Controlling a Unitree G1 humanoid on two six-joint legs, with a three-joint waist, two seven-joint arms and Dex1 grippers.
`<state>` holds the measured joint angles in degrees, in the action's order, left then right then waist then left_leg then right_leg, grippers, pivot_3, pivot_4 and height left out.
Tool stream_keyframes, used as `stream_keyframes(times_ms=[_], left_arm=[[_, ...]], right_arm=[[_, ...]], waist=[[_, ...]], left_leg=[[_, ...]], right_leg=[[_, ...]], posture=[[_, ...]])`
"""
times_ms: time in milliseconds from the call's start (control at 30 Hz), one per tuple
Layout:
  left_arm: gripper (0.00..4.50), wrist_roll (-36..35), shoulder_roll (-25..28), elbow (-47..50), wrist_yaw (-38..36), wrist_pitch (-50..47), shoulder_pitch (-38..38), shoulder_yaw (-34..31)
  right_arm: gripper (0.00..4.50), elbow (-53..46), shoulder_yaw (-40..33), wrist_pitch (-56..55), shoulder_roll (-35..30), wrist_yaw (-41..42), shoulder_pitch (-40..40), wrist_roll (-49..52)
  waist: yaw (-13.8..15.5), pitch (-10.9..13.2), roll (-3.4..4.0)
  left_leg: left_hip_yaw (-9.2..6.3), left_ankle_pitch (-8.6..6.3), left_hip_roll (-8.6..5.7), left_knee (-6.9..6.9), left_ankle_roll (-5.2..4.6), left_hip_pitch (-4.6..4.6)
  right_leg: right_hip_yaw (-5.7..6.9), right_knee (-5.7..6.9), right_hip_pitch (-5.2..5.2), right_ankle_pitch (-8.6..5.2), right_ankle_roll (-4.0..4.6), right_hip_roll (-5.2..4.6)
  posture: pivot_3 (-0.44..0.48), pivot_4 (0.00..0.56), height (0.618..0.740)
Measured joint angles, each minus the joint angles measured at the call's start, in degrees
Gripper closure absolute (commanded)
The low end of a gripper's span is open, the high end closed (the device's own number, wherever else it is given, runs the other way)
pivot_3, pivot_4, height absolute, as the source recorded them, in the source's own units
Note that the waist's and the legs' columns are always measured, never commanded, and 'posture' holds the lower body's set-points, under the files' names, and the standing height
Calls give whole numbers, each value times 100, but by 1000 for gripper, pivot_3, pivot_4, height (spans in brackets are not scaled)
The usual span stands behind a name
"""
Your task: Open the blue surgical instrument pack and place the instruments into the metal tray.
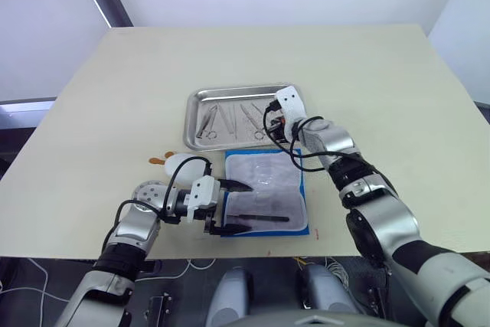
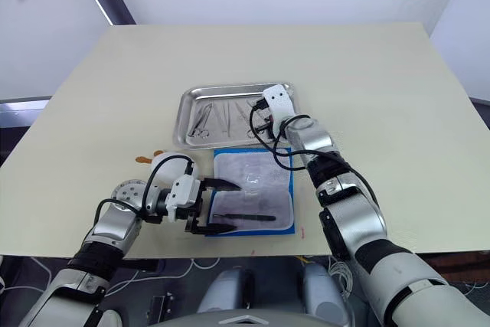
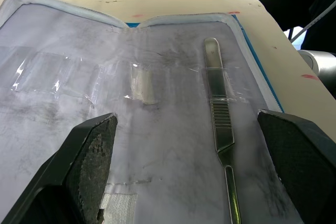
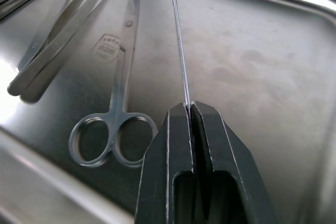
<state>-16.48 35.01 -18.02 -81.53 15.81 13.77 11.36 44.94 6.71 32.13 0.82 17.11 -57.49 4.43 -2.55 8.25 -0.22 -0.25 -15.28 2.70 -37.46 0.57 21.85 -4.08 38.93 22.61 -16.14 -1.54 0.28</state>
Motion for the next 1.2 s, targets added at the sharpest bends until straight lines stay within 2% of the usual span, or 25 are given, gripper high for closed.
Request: stream_keyframes(times_ms=[100,233,300,433,567,667,900,1067,1100,1200], left_arm=[[0,0,-3,-3,0,2,0,-1],[0,0,-5,-4,0,3,0,-1],[0,0,-8,-4,0,3,1,-2],[0,0,-26,-3,0,1,1,-5],[0,0,-37,-3,1,-3,3,-4],[0,0,-43,14,4,-13,5,6],[0,1,-19,18,4,-46,8,-4],[0,1,-18,45,6,-86,27,26],[0,1,-1,62,5,-112,32,30],[0,2,33,78,3,-143,37,20]], right_arm=[[3798,29,2,0,7,42,-19,-3],[2169,18,4,6,2,214,-16,0],[1501,-1,5,7,3,251,-13,-1],[37,-955,-2,64,-156,463,98,64],[37,-1766,-7,151,-276,737,363,199],[37,-2846,59,290,-567,1198,975,415],[37,-4624,125,350,-1234,2166,2156,1044],[37,-5386,120,129,-1807,2823,2860,1441],[37,-5640,62,-12,-2173,3197,3234,1622],[37,-5837,-108,-257,-2570,3643,3591,1810]], waist=[[0,-1,1],[0,-1,2],[1,-1,2],[8,3,9],[13,2,9],[26,2,8],[14,3,9],[29,4,6],[24,5,4],[18,7,2]], left_leg=[[-1,0,0,0,0,0],[-1,0,0,0,0,0],[-1,0,0,0,0,1],[-7,0,-1,0,0,2],[-7,0,-1,1,0,3],[-8,0,-2,1,0,10],[-7,0,-1,2,0,5],[-4,0,-3,2,0,9],[-2,0,-4,2,0,8],[-2,0,-3,2,0,6]], right_leg=[[0,0,0,0,0,0],[0,0,0,0,0,0],[0,0,0,0,0,0],[0,-2,1,0,-1,-2],[3,-3,0,0,-1,-2],[6,-7,1,-1,-2,-5],[6,-6,1,-14,-22,1],[5,-11,0,-15,-25,-4],[4,-12,0,-16,-26,-5],[3,-11,0,-16,-27,-2]], posture=[[0,150,740],[0,150,740],[0,150,740],[0,150,740],[0,150,740],[0,150,740],[0,150,740],[0,150,740],[0,150,740],[0,150,740]])
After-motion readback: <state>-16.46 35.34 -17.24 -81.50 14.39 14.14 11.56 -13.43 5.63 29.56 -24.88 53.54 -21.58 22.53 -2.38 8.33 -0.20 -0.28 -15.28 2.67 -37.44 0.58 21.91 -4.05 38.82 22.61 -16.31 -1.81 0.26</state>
